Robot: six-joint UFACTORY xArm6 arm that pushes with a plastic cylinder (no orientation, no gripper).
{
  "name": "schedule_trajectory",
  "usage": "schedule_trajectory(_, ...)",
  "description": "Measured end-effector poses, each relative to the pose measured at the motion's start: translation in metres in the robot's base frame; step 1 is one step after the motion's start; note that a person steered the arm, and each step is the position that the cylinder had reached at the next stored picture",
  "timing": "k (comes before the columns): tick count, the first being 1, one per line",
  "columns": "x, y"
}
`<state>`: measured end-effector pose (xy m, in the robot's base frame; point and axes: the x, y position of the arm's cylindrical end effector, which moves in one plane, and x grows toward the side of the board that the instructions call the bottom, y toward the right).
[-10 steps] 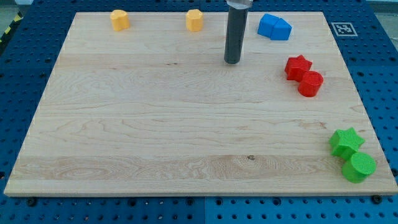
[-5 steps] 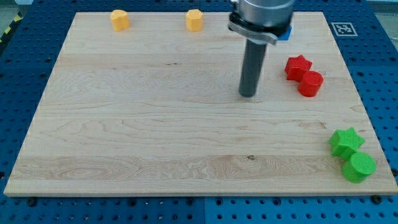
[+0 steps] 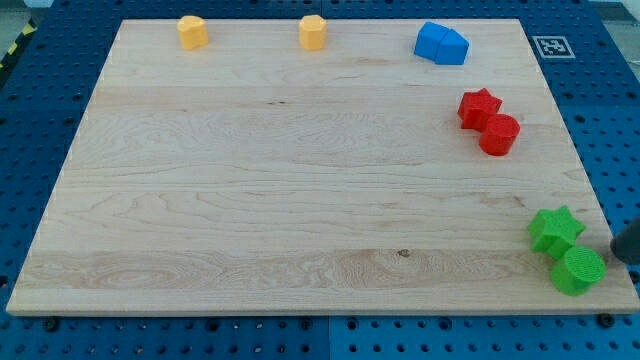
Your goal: Separate the green star and green circle
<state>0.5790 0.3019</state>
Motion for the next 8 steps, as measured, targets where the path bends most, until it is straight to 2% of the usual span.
schedule_trajectory(2,0.031,-0.010)
schedule_trajectory(5,0.032,-0.023)
schedule_trajectory(6,0.030,-0.032)
schedule_trajectory(8,-0.002,-0.048)
